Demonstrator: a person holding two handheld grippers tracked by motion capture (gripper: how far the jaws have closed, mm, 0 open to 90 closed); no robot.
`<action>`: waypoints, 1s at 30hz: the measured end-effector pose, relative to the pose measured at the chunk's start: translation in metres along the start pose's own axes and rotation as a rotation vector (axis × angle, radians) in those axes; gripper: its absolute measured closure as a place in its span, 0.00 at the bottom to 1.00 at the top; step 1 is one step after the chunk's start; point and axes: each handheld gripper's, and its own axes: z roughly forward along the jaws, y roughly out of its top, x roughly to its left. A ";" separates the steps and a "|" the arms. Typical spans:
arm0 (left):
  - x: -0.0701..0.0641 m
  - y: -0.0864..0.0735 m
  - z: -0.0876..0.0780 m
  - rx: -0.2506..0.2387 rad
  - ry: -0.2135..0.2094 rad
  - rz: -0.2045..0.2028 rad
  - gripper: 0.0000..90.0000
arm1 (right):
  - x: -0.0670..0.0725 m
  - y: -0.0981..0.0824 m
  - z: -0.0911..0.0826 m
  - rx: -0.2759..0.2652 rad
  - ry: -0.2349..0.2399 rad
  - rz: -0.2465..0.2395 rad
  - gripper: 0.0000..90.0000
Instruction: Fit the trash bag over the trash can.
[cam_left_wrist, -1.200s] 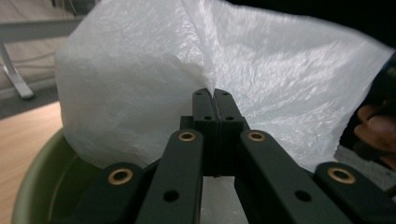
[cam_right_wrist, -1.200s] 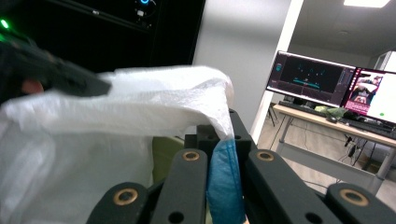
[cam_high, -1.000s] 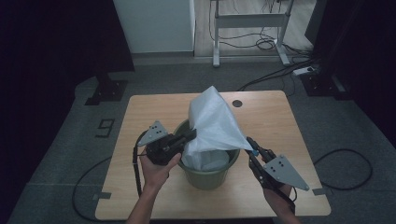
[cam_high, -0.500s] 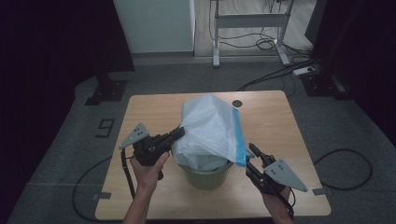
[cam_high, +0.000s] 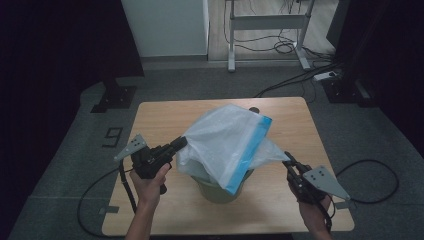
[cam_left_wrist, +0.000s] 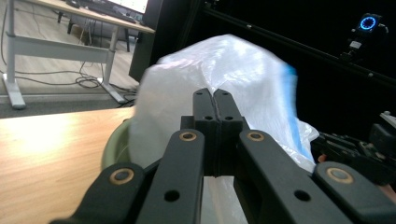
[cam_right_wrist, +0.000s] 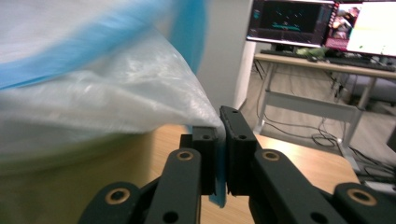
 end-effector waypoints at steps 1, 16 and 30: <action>0.003 -0.003 -0.003 0.001 0.008 -0.005 1.00 | -0.010 -0.005 0.000 0.020 -0.017 0.008 0.91; 0.008 -0.013 -0.006 0.004 0.004 -0.036 1.00 | -0.020 -0.026 -0.028 0.063 0.097 0.024 0.43; 0.011 -0.016 -0.005 0.005 0.005 -0.050 1.00 | 0.007 0.008 -0.007 0.011 0.230 0.063 0.48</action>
